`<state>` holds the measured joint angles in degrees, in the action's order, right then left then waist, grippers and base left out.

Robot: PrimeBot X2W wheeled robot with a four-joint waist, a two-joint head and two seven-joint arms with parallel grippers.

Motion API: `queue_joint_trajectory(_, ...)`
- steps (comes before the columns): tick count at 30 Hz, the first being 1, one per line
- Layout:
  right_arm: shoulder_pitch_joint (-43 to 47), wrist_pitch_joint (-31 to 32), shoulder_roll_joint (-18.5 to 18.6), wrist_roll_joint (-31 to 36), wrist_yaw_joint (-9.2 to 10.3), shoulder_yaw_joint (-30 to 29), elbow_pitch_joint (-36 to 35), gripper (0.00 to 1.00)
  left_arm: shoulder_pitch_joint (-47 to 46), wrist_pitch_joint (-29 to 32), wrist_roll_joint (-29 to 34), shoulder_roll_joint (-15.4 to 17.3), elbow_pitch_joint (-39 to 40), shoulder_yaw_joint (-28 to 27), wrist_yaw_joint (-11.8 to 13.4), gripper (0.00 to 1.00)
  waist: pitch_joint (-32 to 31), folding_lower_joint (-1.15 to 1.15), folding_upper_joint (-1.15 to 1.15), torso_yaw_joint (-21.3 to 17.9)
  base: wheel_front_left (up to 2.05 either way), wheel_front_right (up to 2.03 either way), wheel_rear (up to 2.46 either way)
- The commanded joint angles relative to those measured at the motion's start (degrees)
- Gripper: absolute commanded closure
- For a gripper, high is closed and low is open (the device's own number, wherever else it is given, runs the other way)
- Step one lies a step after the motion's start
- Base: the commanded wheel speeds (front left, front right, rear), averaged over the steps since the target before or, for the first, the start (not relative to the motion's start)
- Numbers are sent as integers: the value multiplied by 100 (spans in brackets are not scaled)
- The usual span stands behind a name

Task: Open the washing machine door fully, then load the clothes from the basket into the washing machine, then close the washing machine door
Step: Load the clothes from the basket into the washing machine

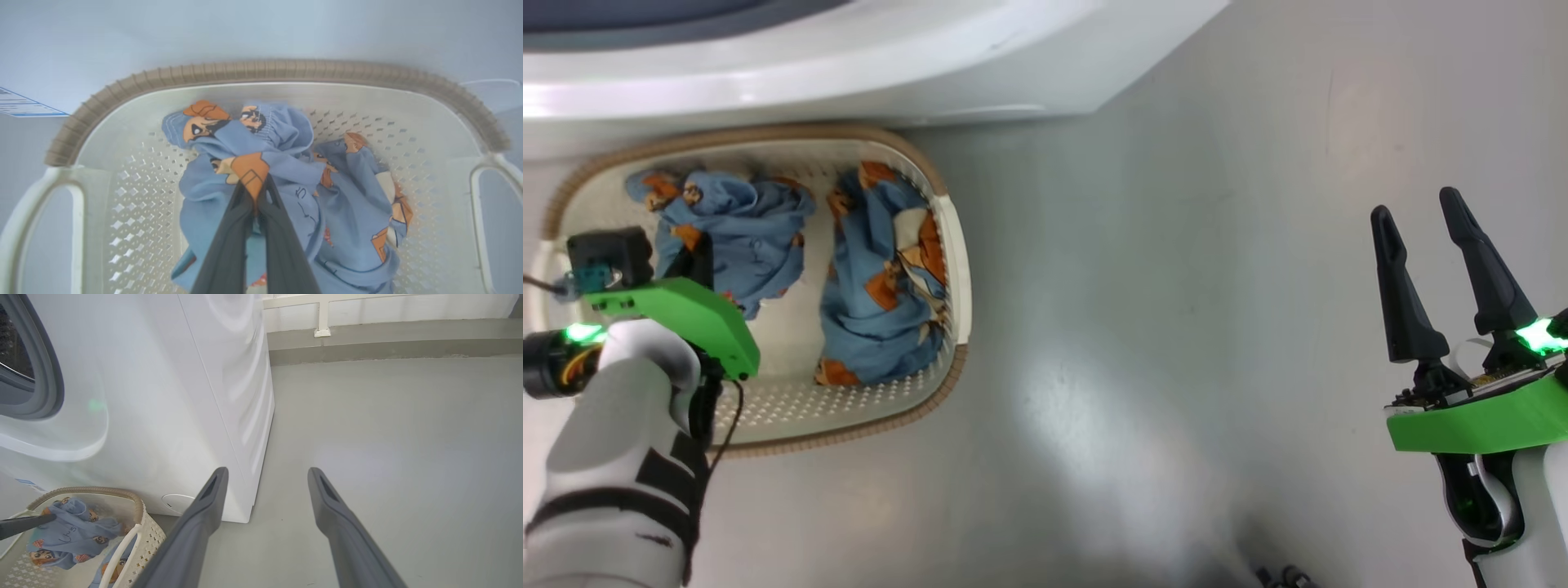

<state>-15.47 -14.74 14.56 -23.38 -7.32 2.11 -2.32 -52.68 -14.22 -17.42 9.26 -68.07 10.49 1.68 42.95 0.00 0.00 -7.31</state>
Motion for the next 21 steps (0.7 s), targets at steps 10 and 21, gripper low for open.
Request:
queue_joint_trajectory(10, 568, -26, 144, 37, -17, 130, 168, 0, 1412, -77, 100, 21, 1561, -659, -147, 100, -1236, 0, 0, 258, 0, 0, 0)
queue_joint_trajectory(21, 1087, -26, 257, 63, -17, 202, 397, 0, 2791, -77, 553, -282, 3148, -1344, -500, 100, -2382, 0, 0, 416, 0, 0, 0)
